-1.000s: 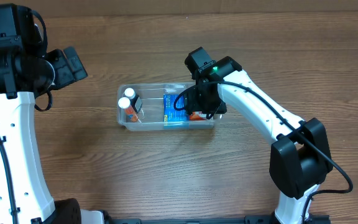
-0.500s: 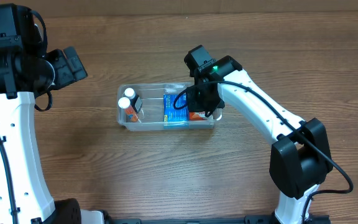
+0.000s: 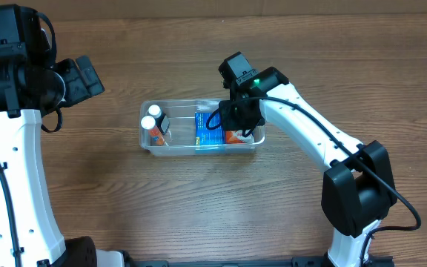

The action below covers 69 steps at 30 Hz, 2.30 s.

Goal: Pack container

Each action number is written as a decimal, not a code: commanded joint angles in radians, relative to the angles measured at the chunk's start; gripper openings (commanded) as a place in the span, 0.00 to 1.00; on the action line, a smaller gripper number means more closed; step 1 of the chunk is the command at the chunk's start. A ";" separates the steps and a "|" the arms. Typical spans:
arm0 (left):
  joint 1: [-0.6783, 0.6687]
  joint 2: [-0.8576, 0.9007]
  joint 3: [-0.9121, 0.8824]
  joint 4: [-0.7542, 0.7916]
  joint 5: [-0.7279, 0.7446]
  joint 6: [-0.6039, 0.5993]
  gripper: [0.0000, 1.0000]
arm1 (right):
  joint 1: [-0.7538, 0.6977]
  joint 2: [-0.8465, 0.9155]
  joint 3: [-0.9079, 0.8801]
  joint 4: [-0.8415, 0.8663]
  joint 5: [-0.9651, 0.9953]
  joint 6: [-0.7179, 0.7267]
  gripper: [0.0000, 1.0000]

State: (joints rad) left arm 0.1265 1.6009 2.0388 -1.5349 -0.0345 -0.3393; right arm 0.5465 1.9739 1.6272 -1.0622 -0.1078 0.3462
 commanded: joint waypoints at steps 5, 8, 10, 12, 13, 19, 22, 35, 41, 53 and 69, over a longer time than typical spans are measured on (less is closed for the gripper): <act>0.004 -0.002 0.002 -0.006 -0.003 0.023 1.00 | 0.017 0.071 -0.101 0.082 -0.021 -0.006 0.05; 0.004 -0.002 0.002 -0.010 -0.020 0.023 1.00 | 0.017 0.095 -0.102 0.082 -0.020 -0.006 0.04; 0.004 -0.002 0.002 -0.013 -0.026 0.023 1.00 | 0.013 0.093 -0.100 0.085 -0.020 -0.006 0.04; 0.004 -0.002 0.002 -0.013 -0.025 0.022 1.00 | 0.008 0.089 -0.090 0.084 -0.019 -0.006 0.04; 0.004 -0.002 0.002 -0.013 -0.025 0.022 1.00 | 0.005 0.087 -0.087 0.082 -0.018 -0.006 0.04; 0.004 -0.002 0.002 -0.013 -0.025 0.022 1.00 | 0.001 0.080 -0.081 0.068 -0.017 -0.035 0.04; 0.004 -0.002 0.002 -0.013 -0.025 0.023 1.00 | 0.001 0.061 -0.070 0.048 -0.013 -0.040 0.04; 0.004 -0.002 0.002 -0.008 -0.026 0.030 1.00 | -0.018 -0.243 0.093 0.053 0.269 -0.040 0.61; 0.004 -0.002 0.002 -0.009 -0.044 0.029 1.00 | -0.081 -0.289 0.093 0.142 0.291 -0.040 1.00; 0.004 0.035 0.002 0.102 0.193 0.293 1.00 | -0.292 -0.290 0.093 0.136 0.218 -0.043 1.00; -0.036 -0.125 -0.005 0.020 0.077 0.264 1.00 | -0.312 -0.461 0.078 -0.098 0.265 -0.005 1.00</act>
State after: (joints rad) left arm 0.1200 1.5944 2.0346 -1.5127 0.0952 -0.0521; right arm 0.2317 1.6211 1.7115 -1.1587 0.1238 0.3183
